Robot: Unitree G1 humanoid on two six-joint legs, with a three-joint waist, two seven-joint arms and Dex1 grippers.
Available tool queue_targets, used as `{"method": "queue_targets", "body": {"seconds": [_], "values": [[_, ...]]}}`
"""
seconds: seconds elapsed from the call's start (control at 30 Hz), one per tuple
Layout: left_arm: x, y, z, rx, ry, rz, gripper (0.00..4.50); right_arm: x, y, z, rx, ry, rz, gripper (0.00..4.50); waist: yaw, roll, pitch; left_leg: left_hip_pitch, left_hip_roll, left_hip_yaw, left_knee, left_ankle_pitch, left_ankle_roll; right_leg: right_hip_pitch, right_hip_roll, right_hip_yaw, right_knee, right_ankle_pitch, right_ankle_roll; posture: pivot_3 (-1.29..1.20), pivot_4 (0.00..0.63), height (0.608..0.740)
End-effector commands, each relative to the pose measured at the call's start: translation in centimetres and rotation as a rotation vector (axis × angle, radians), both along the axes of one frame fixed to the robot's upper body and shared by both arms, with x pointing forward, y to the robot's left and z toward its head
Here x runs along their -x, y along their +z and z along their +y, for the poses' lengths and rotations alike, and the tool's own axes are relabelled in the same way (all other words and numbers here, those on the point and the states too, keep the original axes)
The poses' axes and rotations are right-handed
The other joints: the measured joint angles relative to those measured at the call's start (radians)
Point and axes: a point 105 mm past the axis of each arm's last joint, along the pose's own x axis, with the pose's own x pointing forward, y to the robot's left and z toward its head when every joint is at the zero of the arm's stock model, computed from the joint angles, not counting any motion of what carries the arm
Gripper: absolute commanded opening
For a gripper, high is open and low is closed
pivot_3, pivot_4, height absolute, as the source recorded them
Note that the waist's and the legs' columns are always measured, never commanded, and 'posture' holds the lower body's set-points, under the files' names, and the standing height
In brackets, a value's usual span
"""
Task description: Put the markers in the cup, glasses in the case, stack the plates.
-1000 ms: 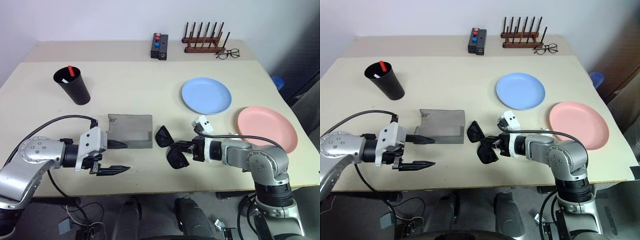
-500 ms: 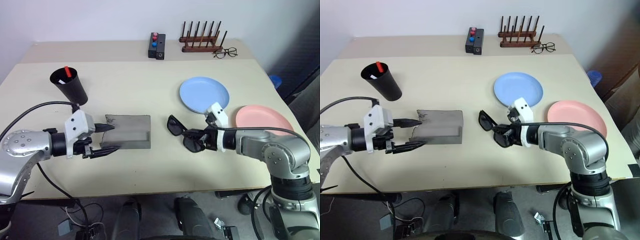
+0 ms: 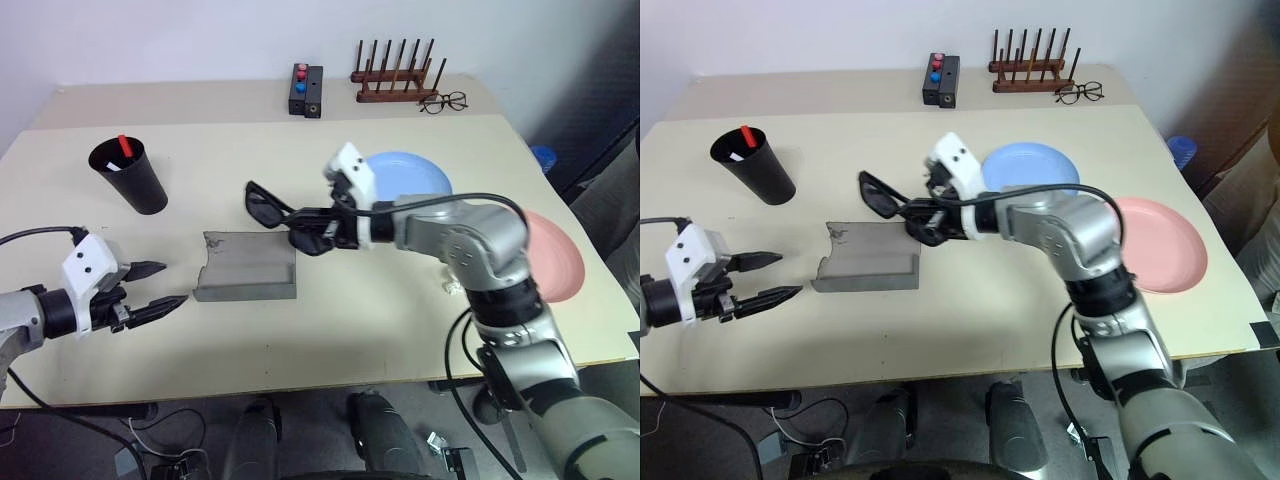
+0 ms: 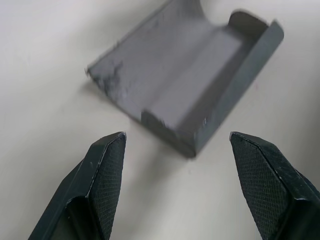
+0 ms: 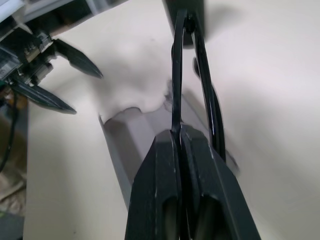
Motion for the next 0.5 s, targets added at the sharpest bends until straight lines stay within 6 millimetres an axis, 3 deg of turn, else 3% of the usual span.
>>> {"method": "queue_targets", "body": {"seconds": [0.03, 0.23, 0.5], "values": [[0.3, 1.1, 0.4, -0.019, 0.018, -0.047, 3.42, 0.0, 0.1, 1.9, -0.004, 0.088, -0.018, 0.03, 0.002, 0.0, 0.0, 0.0, 0.0, 0.0, 0.0, 0.0, 0.0, 0.0, 0.0, 0.0, 0.0, 0.0, 0.0, 0.0, 0.15, 0.738], [0.6, 0.9, 0.4, -0.013, 0.021, -0.042, 3.42, -0.6, -1.9, 4.4, 0.068, 0.198, 0.0, 0.03, 0.001, 0.0, 0.0, -0.001, 0.0, 0.0, 0.001, 0.0, 0.0, -0.001, 0.0, 0.0, 0.001, 0.0, 0.0, 0.0, 0.15, 0.738], [0.7, 0.5, 0.1, -0.004, 0.009, -0.033, 3.42, 0.2, -4.2, 5.0, 0.127, 0.268, 0.077, 0.03, 0.001, 0.0, 0.0, -0.002, 0.0, 0.0, 0.001, 0.0, 0.0, -0.003, 0.0, 0.0, 0.002, 0.0, 0.0, 0.0, 0.15, 0.738]]}}
